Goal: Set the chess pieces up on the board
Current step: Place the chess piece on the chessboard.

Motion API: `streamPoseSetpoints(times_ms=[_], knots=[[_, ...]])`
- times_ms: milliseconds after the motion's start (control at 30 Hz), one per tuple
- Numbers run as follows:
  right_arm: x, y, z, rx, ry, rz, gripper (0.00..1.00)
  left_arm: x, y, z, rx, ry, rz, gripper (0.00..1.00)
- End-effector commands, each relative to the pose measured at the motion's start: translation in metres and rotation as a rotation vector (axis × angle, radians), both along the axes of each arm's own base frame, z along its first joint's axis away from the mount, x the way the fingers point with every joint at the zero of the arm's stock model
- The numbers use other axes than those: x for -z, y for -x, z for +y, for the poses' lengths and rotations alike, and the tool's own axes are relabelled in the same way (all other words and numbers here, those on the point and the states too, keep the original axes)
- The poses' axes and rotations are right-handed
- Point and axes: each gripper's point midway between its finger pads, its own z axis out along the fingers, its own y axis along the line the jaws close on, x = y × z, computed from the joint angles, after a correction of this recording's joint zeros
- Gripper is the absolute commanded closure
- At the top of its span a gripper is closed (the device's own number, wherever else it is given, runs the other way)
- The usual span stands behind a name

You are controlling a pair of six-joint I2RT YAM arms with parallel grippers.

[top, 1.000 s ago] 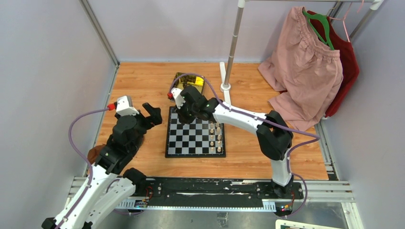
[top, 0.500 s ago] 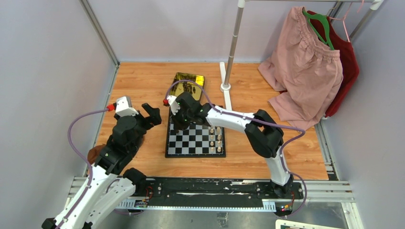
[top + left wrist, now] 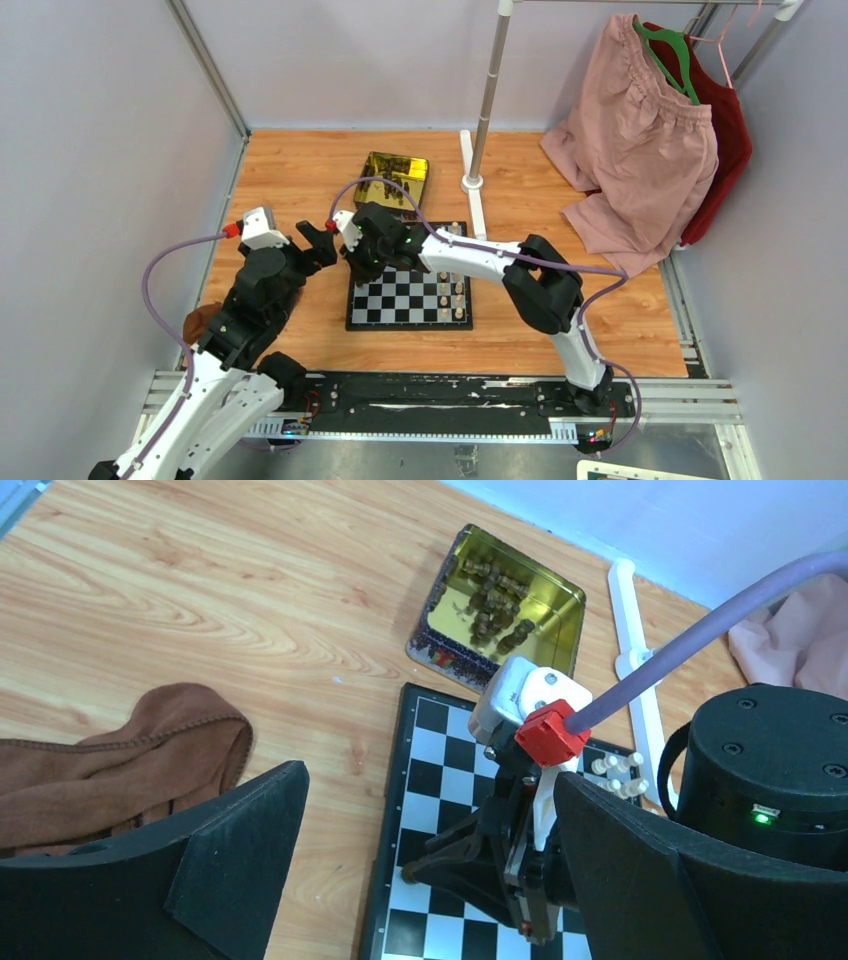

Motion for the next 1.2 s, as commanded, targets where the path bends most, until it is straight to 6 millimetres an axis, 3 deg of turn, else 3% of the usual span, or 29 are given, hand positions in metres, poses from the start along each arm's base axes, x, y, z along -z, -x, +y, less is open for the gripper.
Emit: streamPoseSetpoints(times_ms=[0,300,533,833,933,1167], knots=[[0.005,-0.007,0.006,-0.01,0.034,-0.058,1.0,0.001,0.003,0.003,-0.014,0.004,-0.009,0.0],[0.011,-0.025,0.004,0.009,0.073,-0.131,1.0,0.004,0.006,0.004,-0.01,0.011,-0.011,0.0],[0.016,-0.024,0.003,0.003,0.075,-0.111,0.99,0.005,0.004,0.003,-0.01,0.007,-0.008,0.0],[0.007,-0.019,-0.004,0.005,0.073,-0.109,0.59,0.003,0.002,0.001,-0.006,0.009,-0.008,0.0],[-0.004,-0.021,-0.002,0.007,0.059,-0.119,0.54,0.002,0.001,0.0,-0.005,0.013,-0.009,0.0],[-0.036,-0.026,0.004,0.018,0.013,-0.153,0.53,-0.007,0.001,0.002,-0.014,0.018,-0.027,0.0]])
